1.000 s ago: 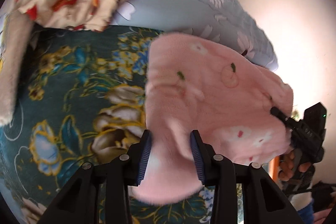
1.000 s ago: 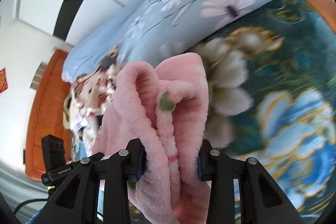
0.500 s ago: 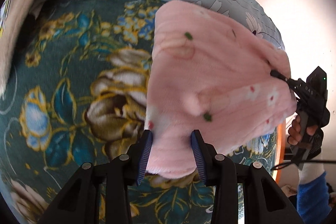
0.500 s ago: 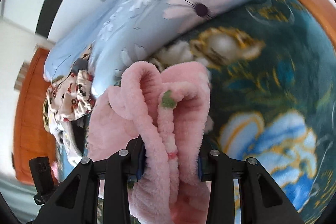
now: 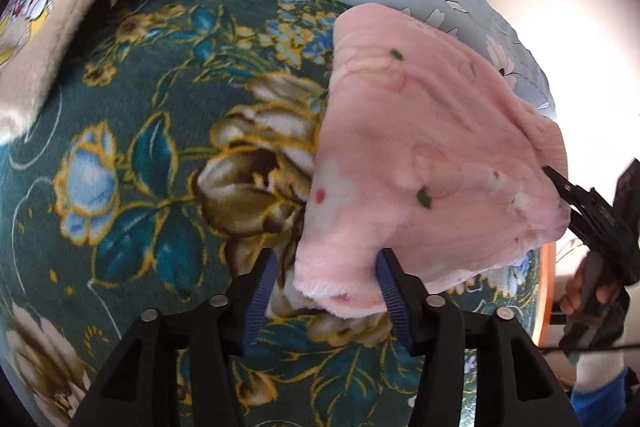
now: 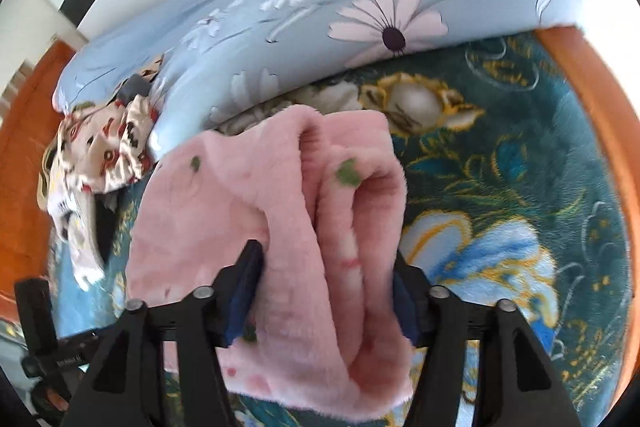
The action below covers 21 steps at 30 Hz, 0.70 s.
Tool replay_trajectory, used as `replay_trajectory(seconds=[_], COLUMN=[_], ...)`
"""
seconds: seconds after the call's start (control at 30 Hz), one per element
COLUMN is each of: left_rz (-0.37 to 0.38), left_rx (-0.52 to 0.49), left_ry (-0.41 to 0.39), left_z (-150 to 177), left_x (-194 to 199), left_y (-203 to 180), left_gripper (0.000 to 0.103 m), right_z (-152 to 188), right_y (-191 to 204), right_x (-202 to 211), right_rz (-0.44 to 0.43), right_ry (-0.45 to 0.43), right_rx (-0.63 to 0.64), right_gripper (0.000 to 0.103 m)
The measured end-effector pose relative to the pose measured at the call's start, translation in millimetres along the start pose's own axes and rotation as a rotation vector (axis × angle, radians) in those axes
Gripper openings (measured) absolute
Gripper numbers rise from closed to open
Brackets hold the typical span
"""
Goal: Fold clothes
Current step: 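Lower the folded pink garment onto the blanket and open both grippers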
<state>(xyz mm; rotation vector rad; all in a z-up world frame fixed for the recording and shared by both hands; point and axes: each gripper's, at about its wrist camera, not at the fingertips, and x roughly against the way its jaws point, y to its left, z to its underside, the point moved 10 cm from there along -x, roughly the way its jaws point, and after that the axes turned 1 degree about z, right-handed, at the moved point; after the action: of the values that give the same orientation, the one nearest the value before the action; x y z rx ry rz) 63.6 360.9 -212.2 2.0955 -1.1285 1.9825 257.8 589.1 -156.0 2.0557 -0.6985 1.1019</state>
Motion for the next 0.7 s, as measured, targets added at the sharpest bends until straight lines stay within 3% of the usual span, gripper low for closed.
replay_trajectory(seconds=[0.2,0.33,0.4,0.7], left_rz=[-0.049,-0.057,-0.06,-0.074], left_rx=[-0.002,-0.019,-0.022,-0.035], left_ry=[-0.055,-0.072,-0.071,-0.029], left_z=[12,20,23,39], left_x=[10,11,7,7], left_y=[8,4,-1,11], left_gripper=[0.069,0.072,0.073,0.073], right_z=[30,42,48,22], right_y=[-10,-27,-37,-5], right_x=[24,49,57,58], right_rz=[-0.007,0.038,0.109,0.078], right_ry=[-0.107,-0.201,-0.221,-0.273], right_rx=[-0.064,-0.127,-0.124,-0.059], right_gripper=[0.063,0.064,0.064,0.064])
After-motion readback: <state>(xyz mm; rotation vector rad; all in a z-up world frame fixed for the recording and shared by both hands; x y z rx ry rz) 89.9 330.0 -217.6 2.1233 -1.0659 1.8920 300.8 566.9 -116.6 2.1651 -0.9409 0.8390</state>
